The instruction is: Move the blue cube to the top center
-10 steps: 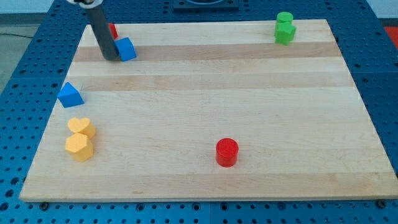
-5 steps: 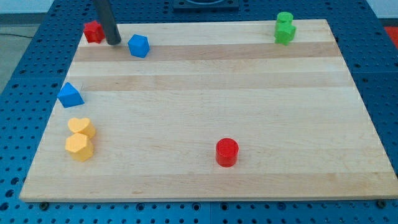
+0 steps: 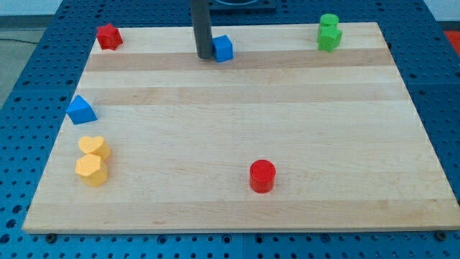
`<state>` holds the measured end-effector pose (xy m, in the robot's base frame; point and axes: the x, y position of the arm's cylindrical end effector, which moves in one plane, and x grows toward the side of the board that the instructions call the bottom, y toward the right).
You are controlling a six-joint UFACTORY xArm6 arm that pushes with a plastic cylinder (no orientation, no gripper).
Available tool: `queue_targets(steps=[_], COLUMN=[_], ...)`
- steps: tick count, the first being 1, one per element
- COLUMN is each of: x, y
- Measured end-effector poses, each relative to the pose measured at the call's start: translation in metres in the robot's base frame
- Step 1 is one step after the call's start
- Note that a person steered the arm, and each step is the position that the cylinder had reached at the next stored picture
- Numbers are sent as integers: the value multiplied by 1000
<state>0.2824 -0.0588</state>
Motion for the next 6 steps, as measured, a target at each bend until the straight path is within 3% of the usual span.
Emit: queue_targets(steps=[3, 4, 5, 6], x=[2, 7, -25, -25], y=[68, 77, 70, 69])
